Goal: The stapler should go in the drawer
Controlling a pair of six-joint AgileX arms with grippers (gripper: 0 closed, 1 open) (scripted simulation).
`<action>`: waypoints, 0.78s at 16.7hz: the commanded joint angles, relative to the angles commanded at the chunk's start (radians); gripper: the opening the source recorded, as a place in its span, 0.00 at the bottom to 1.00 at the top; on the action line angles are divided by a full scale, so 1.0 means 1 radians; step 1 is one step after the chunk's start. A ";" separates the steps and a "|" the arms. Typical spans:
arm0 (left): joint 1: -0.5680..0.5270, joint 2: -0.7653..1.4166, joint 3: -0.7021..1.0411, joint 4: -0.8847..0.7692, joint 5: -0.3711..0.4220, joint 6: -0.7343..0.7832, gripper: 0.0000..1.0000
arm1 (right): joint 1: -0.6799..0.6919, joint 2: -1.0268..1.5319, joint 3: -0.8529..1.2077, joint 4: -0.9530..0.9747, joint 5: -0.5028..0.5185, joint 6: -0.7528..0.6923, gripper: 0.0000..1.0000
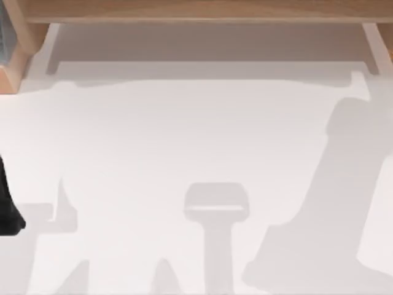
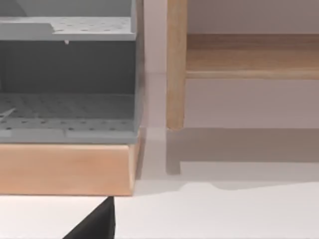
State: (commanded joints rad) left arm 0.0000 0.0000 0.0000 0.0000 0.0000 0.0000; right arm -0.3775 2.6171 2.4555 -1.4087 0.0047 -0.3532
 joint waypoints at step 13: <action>0.000 0.000 0.000 0.000 0.000 0.000 1.00 | -0.013 -0.201 -0.209 0.220 -0.057 -0.102 1.00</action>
State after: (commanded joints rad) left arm 0.0000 0.0000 0.0000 0.0000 0.0000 0.0000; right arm -0.3906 2.4160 2.2463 -1.1889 -0.0525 -0.4555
